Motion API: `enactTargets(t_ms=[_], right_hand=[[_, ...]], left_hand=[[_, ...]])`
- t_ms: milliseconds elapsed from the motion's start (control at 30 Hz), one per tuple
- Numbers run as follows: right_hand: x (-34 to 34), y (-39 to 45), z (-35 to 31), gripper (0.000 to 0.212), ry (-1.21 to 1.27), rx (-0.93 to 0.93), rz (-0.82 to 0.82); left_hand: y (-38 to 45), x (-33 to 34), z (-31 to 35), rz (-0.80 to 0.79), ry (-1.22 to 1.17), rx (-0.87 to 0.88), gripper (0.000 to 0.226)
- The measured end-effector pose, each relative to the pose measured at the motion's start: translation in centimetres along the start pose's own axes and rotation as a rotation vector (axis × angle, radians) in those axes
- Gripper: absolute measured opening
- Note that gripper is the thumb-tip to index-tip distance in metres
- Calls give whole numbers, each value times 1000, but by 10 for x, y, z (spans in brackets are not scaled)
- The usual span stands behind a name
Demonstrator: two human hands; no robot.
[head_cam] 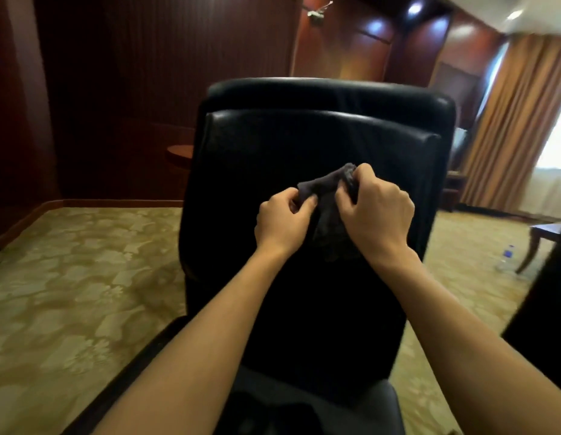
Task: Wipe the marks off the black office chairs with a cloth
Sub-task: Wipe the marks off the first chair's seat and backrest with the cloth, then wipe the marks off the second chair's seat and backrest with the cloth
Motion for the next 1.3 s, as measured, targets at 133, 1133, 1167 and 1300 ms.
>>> enactTargets(t_ms=[133,1133,1167,1300], right_hand=[[-16,-40,63,18,-140,92,-98],[-68,-203,57,17,496,522,-198],[-69,-208,55,18,498,544,-207],[-70,-229,46,21,535,594,-267]], left_hand=[[-37,55,15,-101,154,-32,31],[-221,12,11,-71,-62,37,11],[-225,10,9,-87,-53,27,11],[-246,6,-10,-128,-40,-51,10]])
Point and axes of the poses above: each hand's wrist, its own y-axis towards the middle knuckle, its own x-axis out of the palm, z = x × y, the point moved 4 cm from there along y, towards the middle knuckle, and after that the axes turned 15 degrees about y, right-handed, at the moved point
